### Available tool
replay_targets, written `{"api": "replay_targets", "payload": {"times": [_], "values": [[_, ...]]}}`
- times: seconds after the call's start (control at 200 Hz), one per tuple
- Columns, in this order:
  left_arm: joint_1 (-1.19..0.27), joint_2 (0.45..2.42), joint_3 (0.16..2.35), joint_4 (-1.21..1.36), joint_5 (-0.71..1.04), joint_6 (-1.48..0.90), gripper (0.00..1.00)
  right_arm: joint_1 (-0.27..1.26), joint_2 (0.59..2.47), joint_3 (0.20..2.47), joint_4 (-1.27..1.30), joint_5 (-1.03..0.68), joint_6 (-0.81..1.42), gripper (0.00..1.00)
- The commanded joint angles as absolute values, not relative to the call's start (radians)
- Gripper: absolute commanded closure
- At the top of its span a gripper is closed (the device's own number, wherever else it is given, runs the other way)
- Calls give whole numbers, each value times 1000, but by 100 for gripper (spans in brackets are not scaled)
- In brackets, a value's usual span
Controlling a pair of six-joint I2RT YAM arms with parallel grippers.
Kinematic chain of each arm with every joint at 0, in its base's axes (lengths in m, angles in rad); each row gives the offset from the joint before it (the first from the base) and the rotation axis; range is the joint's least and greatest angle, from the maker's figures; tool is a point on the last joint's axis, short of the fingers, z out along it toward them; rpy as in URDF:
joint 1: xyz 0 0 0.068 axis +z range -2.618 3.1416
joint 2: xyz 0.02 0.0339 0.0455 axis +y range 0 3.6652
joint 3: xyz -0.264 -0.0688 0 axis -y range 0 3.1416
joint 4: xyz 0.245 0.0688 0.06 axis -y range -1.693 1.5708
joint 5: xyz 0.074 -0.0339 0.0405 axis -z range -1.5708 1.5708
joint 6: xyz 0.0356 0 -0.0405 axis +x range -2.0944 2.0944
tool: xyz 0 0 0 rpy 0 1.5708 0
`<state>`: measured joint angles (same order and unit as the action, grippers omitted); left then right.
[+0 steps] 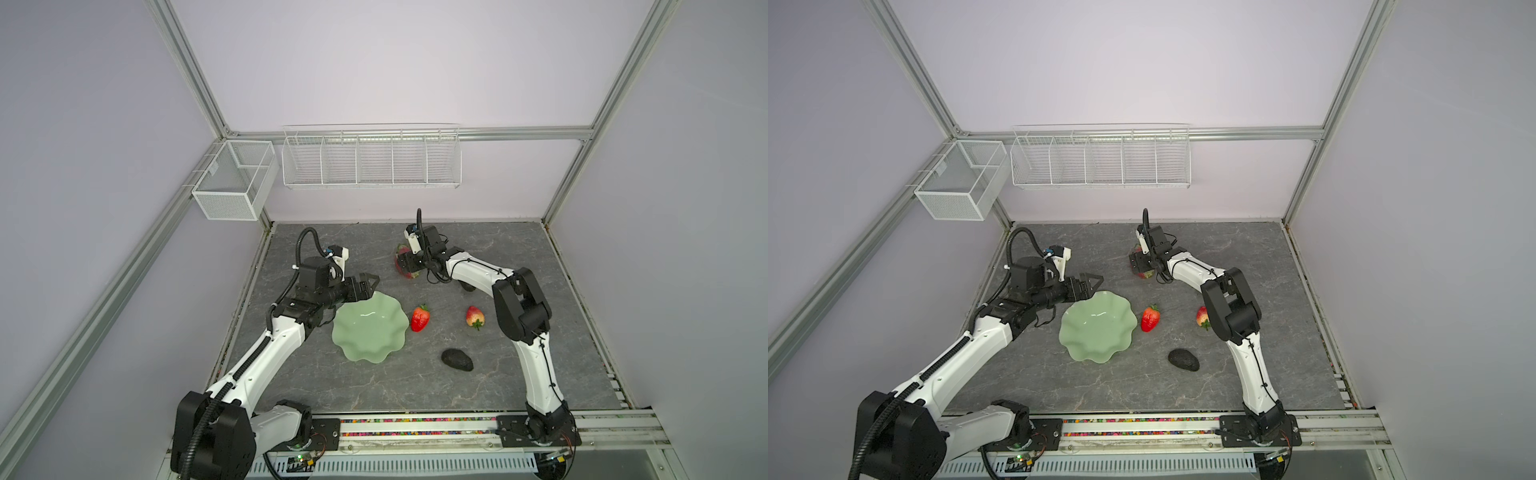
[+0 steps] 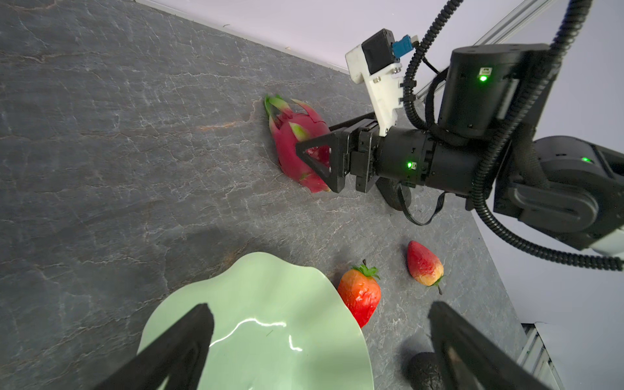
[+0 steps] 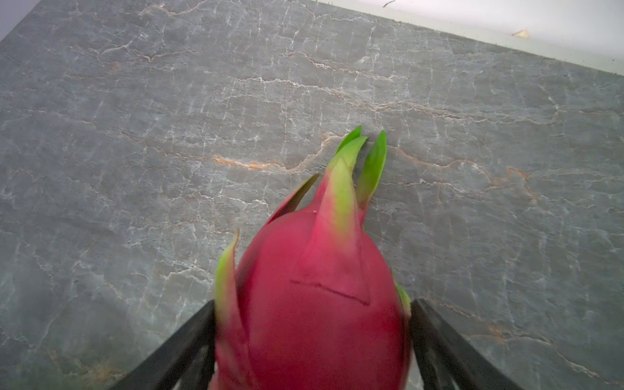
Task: Place and organize the fake fruits in the fruit bowl
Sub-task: 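Grasp the pink dragon fruit with the right gripper while the left arm nears the bowl, then carry the dragon fruit with the right gripper into the green bowl and release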
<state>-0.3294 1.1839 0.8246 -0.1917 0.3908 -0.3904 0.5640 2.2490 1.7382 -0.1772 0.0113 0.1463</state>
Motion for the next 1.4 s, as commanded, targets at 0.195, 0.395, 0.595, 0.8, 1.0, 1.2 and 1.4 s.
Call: {"api": "replay_targets", "payload": {"times": [0.195,0.395,0.595,0.8,1.0,1.2,1.4], "values": [[-332,1179,811,-178,396,-402,1,568,2305,1789,-294,24,143,8],[-332,1174,807,-178,393,-409,1,562,2297,1807,-339,10,136,9],[-332,1157,795,-177,375,-419,1,552,2214,1729,-265,-15,136,19],[-332,1146,793,-179,370,-432,1,551,2066,1630,-196,-52,116,25],[-332,1087,827,-358,289,-385,1,569,1875,1490,-173,-177,97,26],[-332,977,855,-575,325,-403,1,676,1764,1397,-217,-341,109,26],[-333,816,831,-705,358,-497,1,839,1750,1339,-196,-349,138,27]]}}
